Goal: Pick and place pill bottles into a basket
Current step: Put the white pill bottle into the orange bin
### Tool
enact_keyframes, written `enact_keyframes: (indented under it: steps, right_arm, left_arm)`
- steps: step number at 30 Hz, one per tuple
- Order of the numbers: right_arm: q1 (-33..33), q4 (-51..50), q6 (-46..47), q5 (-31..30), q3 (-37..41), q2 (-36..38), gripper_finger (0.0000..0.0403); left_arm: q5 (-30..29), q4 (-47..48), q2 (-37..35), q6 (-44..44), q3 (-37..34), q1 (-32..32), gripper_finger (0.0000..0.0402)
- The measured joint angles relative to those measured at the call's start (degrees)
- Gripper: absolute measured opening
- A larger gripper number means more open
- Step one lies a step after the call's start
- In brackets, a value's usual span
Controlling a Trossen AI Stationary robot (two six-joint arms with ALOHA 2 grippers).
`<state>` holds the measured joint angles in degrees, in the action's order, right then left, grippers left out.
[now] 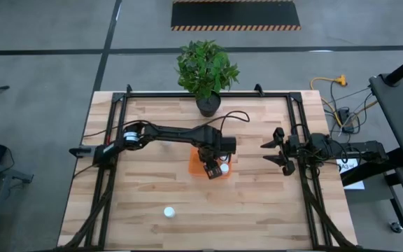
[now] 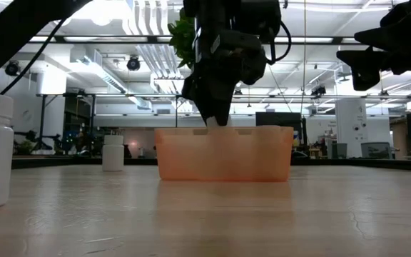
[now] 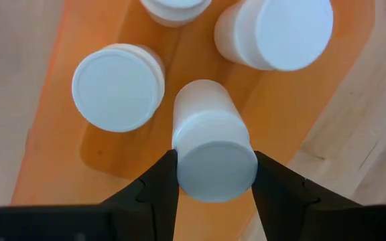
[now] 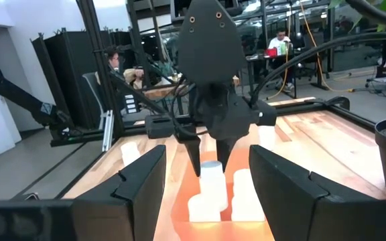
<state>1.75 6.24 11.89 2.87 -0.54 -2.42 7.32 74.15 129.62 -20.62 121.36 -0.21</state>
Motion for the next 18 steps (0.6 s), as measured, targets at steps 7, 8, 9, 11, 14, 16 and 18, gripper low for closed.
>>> enact_keyframes:
  steps: [7,8,9,11,14,16,18]
  right_arm:
    - [0.01,-0.02,-0.06,0.0,0.0,0.0,0.0203]
    - [0.01,-0.02,-0.04,0.0,0.0,0.0,0.0203]
    - [0.0,0.0,0.02,0.0,0.0,0.0,0.0203]
    - [0.01,-0.02,-0.02,0.0,0.0,0.0,0.0203]
    - [0.01,0.0,0.02,0.0,0.0,0.0,0.0203]
    - [0.01,-0.02,-0.05,0.0,0.0,0.0,0.0203]
    - [0.01,-0.02,-0.03,0.0,0.0,0.0,0.0203]
  left_arm:
    - [-0.13,0.02,0.0,-0.11,0.0,-0.13,0.0174]
    - [-0.13,0.02,0.0,-0.13,0.0,-0.15,0.0177]
    - [-0.13,0.02,0.0,-0.16,0.0,-0.17,0.0179]
    - [-0.01,0.02,0.0,-0.17,0.0,-0.17,0.0181]
    - [1.28,-0.05,0.0,-0.2,0.02,-0.17,0.0183]
    - [2.27,-0.21,0.0,-0.2,0.02,-0.17,0.0184]
    - [2.8,-0.23,0.0,-0.2,0.02,-0.17,0.0185]
